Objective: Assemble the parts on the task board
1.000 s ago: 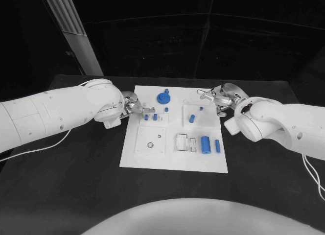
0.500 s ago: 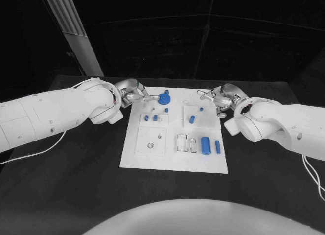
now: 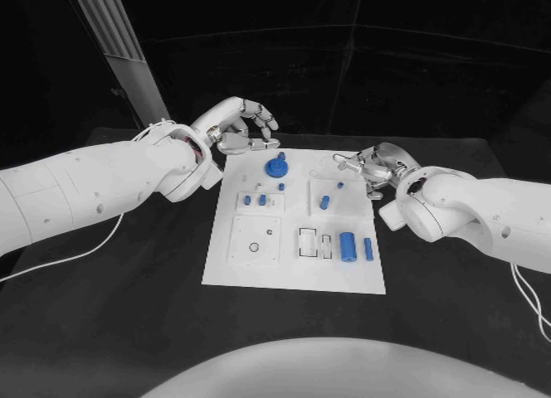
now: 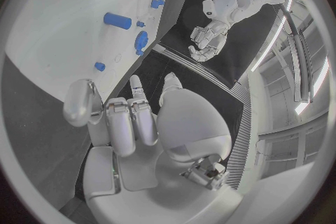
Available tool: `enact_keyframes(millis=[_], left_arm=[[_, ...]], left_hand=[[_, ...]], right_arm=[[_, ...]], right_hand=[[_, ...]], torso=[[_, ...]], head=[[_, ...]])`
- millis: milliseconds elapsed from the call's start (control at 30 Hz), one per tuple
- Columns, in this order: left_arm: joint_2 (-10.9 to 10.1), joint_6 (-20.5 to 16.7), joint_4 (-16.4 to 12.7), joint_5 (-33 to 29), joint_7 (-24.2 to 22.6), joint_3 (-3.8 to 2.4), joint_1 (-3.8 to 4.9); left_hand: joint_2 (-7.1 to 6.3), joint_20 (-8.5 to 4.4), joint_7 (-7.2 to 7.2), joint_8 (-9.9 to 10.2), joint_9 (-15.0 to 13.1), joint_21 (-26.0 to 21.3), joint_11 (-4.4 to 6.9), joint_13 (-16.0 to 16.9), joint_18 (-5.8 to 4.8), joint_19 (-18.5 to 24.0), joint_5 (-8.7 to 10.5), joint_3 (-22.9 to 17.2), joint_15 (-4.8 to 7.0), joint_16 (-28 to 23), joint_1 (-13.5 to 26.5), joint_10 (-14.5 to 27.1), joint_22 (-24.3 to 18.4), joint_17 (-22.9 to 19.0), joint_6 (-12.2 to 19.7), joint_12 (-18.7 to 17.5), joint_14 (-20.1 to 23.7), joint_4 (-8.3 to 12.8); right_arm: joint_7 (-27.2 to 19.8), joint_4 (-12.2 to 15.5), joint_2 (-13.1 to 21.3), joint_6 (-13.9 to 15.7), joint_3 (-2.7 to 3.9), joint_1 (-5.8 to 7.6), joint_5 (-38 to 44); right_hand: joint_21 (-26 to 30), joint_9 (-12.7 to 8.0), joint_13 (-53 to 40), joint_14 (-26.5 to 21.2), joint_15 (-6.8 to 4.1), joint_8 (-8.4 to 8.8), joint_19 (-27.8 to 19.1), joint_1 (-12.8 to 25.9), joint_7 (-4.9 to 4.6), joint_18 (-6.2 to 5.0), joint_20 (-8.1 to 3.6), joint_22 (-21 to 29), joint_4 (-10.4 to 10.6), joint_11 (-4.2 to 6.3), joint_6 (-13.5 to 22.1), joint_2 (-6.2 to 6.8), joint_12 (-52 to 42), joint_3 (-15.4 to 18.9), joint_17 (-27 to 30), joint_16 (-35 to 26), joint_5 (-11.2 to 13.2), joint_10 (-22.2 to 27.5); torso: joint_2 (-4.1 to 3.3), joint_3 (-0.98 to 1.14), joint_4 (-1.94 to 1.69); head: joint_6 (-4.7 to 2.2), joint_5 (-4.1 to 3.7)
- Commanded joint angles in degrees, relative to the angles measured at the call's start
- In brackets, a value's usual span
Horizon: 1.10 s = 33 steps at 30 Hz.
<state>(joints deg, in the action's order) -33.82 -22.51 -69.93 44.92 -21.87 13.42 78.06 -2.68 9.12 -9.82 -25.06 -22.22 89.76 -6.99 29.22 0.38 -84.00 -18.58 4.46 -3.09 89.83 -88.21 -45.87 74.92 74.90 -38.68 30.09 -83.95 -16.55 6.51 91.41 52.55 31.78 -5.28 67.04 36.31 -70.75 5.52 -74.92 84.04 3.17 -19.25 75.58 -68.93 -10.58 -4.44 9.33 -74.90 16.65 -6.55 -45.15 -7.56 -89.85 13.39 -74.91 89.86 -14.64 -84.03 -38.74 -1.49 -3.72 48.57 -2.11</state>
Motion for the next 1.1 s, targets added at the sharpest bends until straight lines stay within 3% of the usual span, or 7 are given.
enact_keyframes(millis=[33,233,333,433,533,867,1100], left_arm=[[1.0,2.8,1.7,8.9,-4.5,-0.02,-0.09],[3.0,6.1,4.7,23.3,-3.1,-0.02,-0.34],[4.1,7.1,6.0,27.9,-2.6,-0.02,-0.54],[5.2,8.0,7.5,31.5,-2.1,-0.02,-0.82],[6.1,8.7,8.7,33.2,-1.7,-0.02,-1.05],[8.8,10.5,11.7,40.1,0.0,-0.03,-2.11],[9.8,10.0,12.8,41.7,0.6,-0.04,-2.79]], left_hand=[[-1.4,0.32,-0.21,5.1,4.7,0.2,0.05,-7.9,-0.38,-6.0,3.07,-1.5,-0.29,0.2,-2.9,-2.9,15.1,15.1,-3.2,-5.1,-6.0,-0.4],[-2.26,0.35,-0.25,10.9,9.7,0.2,-0.03,-17.2,-0.38,-6.0,8.94,-4.4,-0.2,0.2,-6.6,-4.9,15.1,15.1,-8.1,-10.4,-6.0,0.2],[-2.04,0.22,-0.11,11.9,10.6,0.2,0.11,-19.1,-0.38,-6.0,10.25,-5.3,-0.04,0.2,-7.4,-6.0,15.1,15.1,-9.6,-11.1,-6.0,0.2],[-1.15,-0.03,0.18,13.3,12.0,0.2,0.28,-21.7,-0.38,-6.0,13.62,-6.9,0.23,0.2,-8.8,-8.1,15.1,15.1,-11.5,-12.4,-6.0,-0.1],[-0.7,-0.12,0.38,14.1,12.6,0.2,0.55,-23.2,-0.38,-6.0,15.12,-7.8,0.33,0.2,-9.6,-9.3,15.1,15.1,-12.5,-13.2,-6.0,0.0],[-0.82,-0.4,1.13,15.3,13.8,0.2,0.88,-25.6,-0.38,-6.0,15.82,-8.0,0.45,0.2,-9.3,-10.8,15.1,15.1,-14.4,-15.0,-6.0,-0.1],[0.08,-0.62,1.17,16.2,14.4,0.2,1.09,-25.8,-0.38,-6.0,15.82,-8.4,0.67,0.2,-9.3,-10.0,15.1,15.1,-14.5,-16.5,-6.0,-0.2]], right_arm=[[-1.2,0.2,0.0,0.7,0.03,0.05,0.2],[-1.4,0.3,0.1,0.8,0.03,0.04,0.2],[-1.4,0.4,0.1,0.8,0.03,0.04,0.2],[-1.6,0.5,0.1,1.0,0.04,0.05,0.2],[-1.8,0.5,0.1,1.1,0.04,0.05,0.2],[-1.9,0.6,0.0,1.2,0.04,0.05,0.2],[-1.5,0.7,0.0,1.0,0.04,0.05,0.2]], right_hand=[[0.2,0.1,-15.1,6.0,-0.38,-0.37,0.1,-0.3,-0.06,-0.8,-0.31,-5.2,0.0,0.14,0.5,-0.17,-0.1,0.2,-15.1,0.1,-0.2,-6.0],[0.1,0.1,-15.1,6.0,-0.38,-0.39,0.2,-0.3,-0.06,-0.77,-0.31,-5.3,0.0,0.15,0.5,-0.19,-0.1,0.2,-15.1,0.1,-0.2,-6.0],[0.1,0.1,-15.1,6.0,-0.38,-0.39,0.2,-0.3,-0.06,-0.77,-0.31,-5.3,0.0,0.15,0.5,-0.19,-0.1,0.2,-15.1,0.1,-0.2,-6.0],[0.1,0.1,-15.1,6.0,-0.38,-0.39,0.2,-0.3,-0.06,-0.77,-0.31,-5.3,0.0,0.15,0.5,-0.19,-0.1,0.2,-15.1,0.1,-0.2,-6.0],[0.0,0.1,-15.1,6.0,-0.39,-0.42,0.2,-0.4,-0.05,-0.75,-0.32,-5.4,0.0,0.15,0.5,-0.21,-0.1,0.2,-15.1,0.1,-0.2,-6.0],[0.0,0.1,-15.1,6.0,-0.39,-0.42,0.2,-0.4,-0.05,-0.75,-0.32,-5.4,0.0,0.15,0.5,-0.21,-0.1,0.2,-15.1,0.1,-0.2,-6.0],[0.1,0.1,-15.1,6.0,-0.39,-0.47,0.2,-0.4,-0.04,-0.77,-0.32,-5.3,0.0,0.16,0.4,-0.26,-0.1,0.2,-15.1,0.1,-0.2,-6.0]], torso=[[-0.03,0.03,0.06],[-0.02,0.06,0.08],[-0.04,0.06,0.02],[-0.04,0.06,0.09],[-0.02,0.06,0.04],[-0.01,0.05,0.0],[0.01,0.07,-0.02]], head=[[-0.01,0.03],[0.0,-0.07],[0.07,-0.2],[0.1,-0.15],[0.14,-0.24],[0.13,-0.28],[0.17,-0.41]])
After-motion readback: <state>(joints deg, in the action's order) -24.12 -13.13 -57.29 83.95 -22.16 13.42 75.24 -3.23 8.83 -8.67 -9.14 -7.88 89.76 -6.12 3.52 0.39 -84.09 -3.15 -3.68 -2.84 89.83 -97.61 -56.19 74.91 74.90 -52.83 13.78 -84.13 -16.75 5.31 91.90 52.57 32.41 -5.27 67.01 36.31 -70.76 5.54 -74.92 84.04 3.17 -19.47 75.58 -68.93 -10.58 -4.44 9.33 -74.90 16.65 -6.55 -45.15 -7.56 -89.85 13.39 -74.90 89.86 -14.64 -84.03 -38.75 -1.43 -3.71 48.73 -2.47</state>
